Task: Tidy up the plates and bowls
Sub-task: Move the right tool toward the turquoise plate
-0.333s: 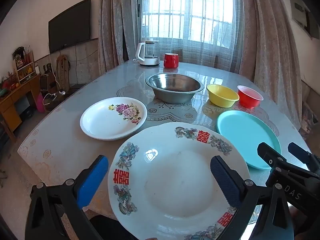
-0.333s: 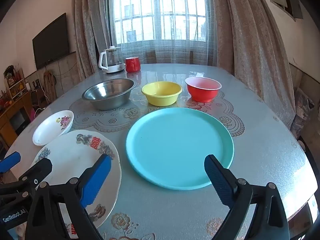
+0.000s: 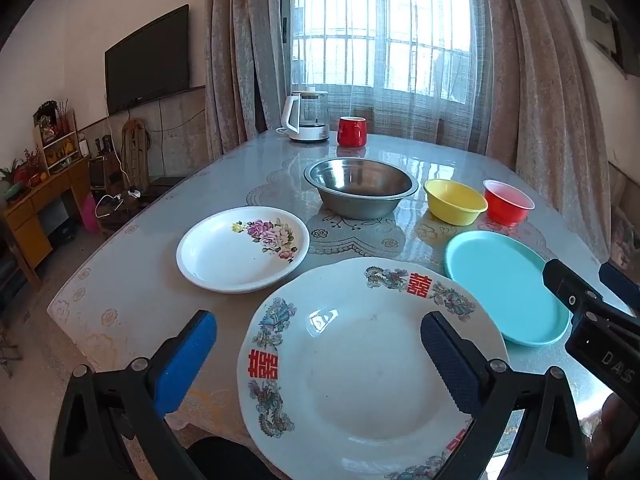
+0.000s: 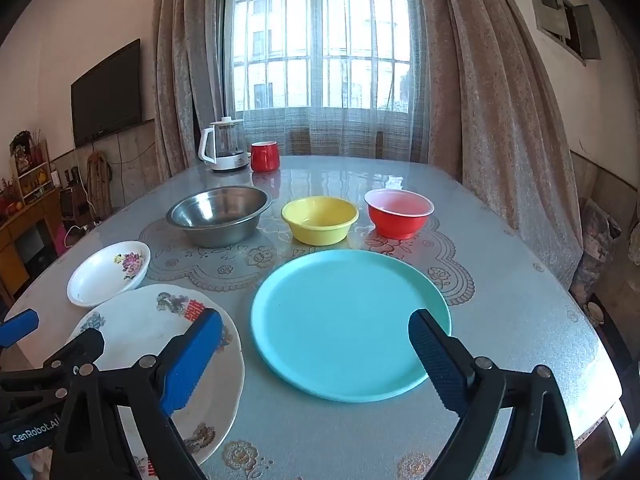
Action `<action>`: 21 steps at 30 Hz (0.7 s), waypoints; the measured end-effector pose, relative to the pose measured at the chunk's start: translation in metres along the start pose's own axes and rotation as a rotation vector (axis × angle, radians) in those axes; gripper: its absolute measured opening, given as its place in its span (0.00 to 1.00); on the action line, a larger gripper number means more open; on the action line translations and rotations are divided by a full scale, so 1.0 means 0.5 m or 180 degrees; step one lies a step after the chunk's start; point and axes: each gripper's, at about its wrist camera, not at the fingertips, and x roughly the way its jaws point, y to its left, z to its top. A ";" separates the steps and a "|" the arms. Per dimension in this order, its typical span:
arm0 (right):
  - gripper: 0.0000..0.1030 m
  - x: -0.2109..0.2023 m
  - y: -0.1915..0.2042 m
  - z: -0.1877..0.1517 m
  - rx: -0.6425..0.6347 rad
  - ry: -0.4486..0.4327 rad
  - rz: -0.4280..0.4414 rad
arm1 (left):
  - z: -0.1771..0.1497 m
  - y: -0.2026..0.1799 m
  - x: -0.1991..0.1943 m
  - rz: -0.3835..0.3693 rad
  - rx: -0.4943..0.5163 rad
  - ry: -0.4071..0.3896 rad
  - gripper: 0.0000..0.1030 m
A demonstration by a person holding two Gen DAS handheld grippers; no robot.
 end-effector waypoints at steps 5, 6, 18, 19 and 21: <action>0.94 0.026 0.009 -0.006 -0.0062 0.0053 0.0065 | -0.001 0.010 0.009 0.0013 -0.0018 0.0063 1.00; 0.94 0.029 0.011 -0.009 -0.0057 0.0068 0.0092 | -0.001 0.011 0.017 0.0014 -0.0013 0.0090 1.00; 0.94 0.095 0.015 0.001 0.0105 0.0357 0.0168 | 0.011 0.035 0.073 -0.0012 -0.0023 0.0199 1.00; 0.94 0.098 0.020 0.003 0.0084 0.0364 0.0162 | 0.015 0.037 0.075 -0.0014 -0.0011 0.0187 1.00; 0.94 0.102 0.030 0.007 0.0037 0.0367 0.0168 | 0.021 0.040 0.075 -0.0054 0.0027 0.0150 1.00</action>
